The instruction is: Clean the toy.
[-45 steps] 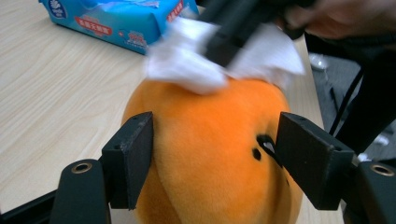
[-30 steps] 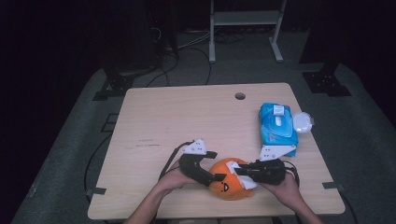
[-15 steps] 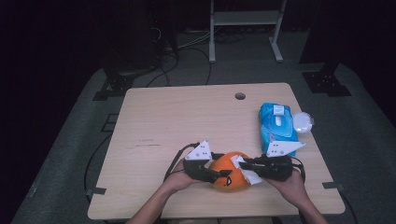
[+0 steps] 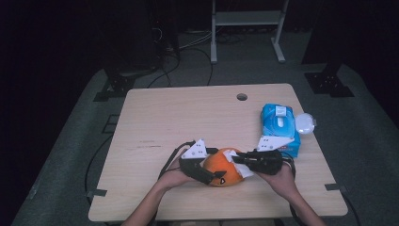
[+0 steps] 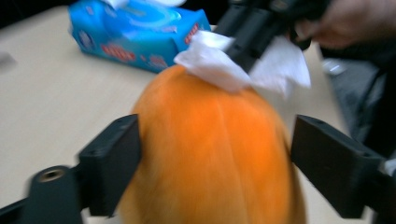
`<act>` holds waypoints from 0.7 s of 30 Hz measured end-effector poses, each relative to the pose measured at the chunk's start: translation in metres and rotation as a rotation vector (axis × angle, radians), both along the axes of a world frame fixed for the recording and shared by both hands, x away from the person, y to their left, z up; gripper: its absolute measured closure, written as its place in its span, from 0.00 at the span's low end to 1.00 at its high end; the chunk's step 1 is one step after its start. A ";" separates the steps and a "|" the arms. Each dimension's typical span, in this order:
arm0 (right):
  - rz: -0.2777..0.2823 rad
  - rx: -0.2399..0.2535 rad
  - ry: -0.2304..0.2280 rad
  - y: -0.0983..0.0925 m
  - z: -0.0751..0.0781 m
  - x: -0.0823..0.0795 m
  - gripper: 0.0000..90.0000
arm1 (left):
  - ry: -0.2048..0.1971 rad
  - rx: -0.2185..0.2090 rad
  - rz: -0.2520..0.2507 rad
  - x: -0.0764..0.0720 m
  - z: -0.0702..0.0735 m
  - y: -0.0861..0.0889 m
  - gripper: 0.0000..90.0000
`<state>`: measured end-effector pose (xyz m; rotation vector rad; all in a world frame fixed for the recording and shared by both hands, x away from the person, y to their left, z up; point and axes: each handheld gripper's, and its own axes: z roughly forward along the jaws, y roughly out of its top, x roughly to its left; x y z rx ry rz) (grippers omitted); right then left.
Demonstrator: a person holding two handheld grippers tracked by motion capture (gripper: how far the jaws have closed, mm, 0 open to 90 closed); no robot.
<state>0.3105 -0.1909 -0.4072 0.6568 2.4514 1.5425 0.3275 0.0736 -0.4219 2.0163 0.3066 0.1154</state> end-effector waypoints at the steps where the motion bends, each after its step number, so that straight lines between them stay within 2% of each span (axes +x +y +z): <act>1: 0.006 -0.006 -0.007 0.004 0.000 -0.002 0.91 | 0.007 0.004 0.013 0.001 -0.002 0.000 0.17; 2: 0.010 -0.016 -0.017 0.008 0.000 -0.003 0.91 | -0.002 0.024 0.009 0.001 -0.004 0.000 0.22; 3: 0.004 -0.030 -0.026 0.010 0.001 -0.004 0.91 | -0.026 0.031 0.010 0.001 -0.006 0.002 0.27; 4: -0.001 -0.033 -0.031 0.009 0.001 -0.004 0.91 | -0.034 0.033 0.012 0.001 -0.007 0.003 0.32; 6: -0.024 -0.021 -0.027 0.002 0.003 -0.003 0.91 | -0.023 0.029 0.023 0.003 -0.008 0.007 0.36; 8: -0.051 -0.011 -0.013 -0.008 -0.001 0.000 0.91 | -0.012 0.024 0.024 0.005 -0.010 0.012 0.37; 10: -0.072 0.022 0.037 -0.021 -0.008 0.005 0.91 | 0.004 0.009 0.028 0.007 -0.012 0.013 0.37; 13: -0.095 0.035 0.060 -0.032 -0.011 0.008 0.91 | -0.017 0.020 0.015 0.005 -0.011 0.011 0.37; 16: -0.092 0.052 0.055 -0.030 -0.008 0.006 0.91 | -0.041 0.034 0.001 0.002 -0.010 0.008 0.37; 21: -0.055 0.056 0.024 -0.015 0.000 0.005 0.91 | -0.112 0.059 -0.059 -0.008 -0.008 -0.002 0.37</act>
